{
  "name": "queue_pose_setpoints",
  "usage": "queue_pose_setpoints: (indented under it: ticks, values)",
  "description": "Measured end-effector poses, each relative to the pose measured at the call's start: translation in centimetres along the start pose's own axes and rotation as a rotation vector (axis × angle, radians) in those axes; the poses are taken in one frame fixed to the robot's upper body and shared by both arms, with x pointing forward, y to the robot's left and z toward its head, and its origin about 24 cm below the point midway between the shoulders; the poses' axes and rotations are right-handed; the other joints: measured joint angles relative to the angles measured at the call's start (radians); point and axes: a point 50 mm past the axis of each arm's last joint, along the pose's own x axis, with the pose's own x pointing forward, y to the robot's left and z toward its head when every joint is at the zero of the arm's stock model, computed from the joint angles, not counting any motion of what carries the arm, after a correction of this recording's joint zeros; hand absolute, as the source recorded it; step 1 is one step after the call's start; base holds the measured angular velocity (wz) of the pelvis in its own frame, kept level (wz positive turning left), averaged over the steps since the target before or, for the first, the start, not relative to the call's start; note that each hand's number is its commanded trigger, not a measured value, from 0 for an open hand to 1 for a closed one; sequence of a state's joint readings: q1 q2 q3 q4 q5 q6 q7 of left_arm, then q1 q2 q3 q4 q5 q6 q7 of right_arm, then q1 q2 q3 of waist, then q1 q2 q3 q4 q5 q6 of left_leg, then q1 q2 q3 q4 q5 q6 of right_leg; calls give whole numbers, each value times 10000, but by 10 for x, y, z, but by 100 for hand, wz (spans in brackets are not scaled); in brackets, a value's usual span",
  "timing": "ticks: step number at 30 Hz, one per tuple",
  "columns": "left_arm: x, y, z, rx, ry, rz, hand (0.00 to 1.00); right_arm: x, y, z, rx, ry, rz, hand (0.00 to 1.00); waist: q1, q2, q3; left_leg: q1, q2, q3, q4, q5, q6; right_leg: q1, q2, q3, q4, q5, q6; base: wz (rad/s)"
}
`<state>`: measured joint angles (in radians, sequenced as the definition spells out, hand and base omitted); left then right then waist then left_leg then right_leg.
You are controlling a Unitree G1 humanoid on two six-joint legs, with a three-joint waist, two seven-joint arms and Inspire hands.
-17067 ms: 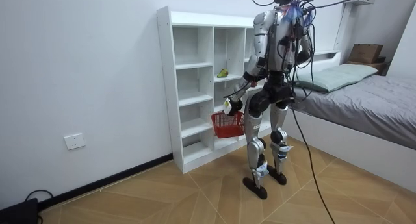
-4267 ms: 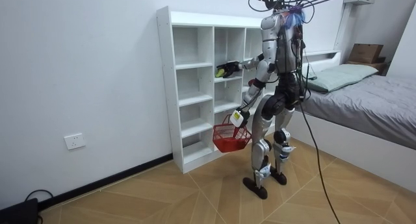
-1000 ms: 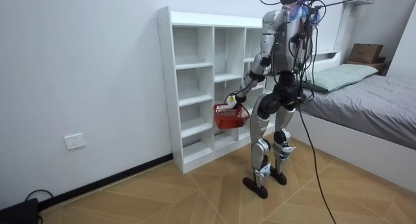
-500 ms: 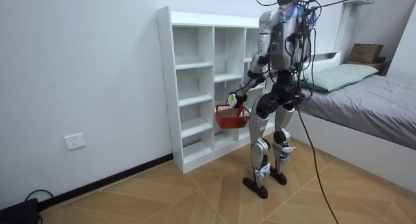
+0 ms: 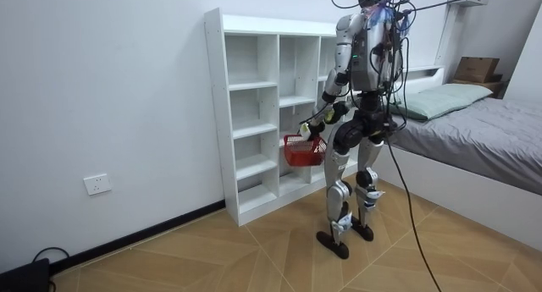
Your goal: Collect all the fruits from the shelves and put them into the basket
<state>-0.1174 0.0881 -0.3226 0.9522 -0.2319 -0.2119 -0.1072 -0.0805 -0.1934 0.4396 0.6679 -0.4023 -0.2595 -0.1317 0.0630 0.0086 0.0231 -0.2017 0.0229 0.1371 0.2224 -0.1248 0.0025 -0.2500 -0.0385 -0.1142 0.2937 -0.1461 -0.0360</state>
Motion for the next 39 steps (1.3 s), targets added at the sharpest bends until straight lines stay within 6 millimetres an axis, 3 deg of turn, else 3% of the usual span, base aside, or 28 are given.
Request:
queue_pose_setpoints:
  ticks: [11,21,30,37,38,39]
  values:
    - [2,-12,9,253,-363,-789,100,0,2,-4,7,235,92,100,5,57,33,-39,9,-8,19,-2,-4,-132,-4,13,164,-43,-29,0]
    - [3,-19,12,603,-520,-1194,100,13,-10,-1,-425,203,-449,100,-14,55,37,-155,1,50,13,-2,-5,-279,-20,41,217,-34,-35,-1]
    - [2,-21,11,683,-476,-1443,100,14,-12,0,-704,177,-556,100,-4,-34,118,-167,3,59,12,-2,-5,-287,-22,43,140,-57,-29,0]
    - [3,-21,14,587,-556,-1576,100,15,-13,0,-731,152,-608,100,10,-21,124,-340,10,49,118,-2,-5,-412,-27,21,187,-55,-32,0]
    - [3,-22,14,594,-565,-1582,100,15,-13,0,-758,145,-603,91,17,-17,126,-345,10,50,119,-2,-5,-418,-27,21,188,-54,-33,0]
    - [4,-22,15,602,-580,-1590,100,16,-13,1,-776,133,-605,62,21,-10,130,-355,11,50,119,-2,-5,-428,-26,20,187,-54,-33,0]
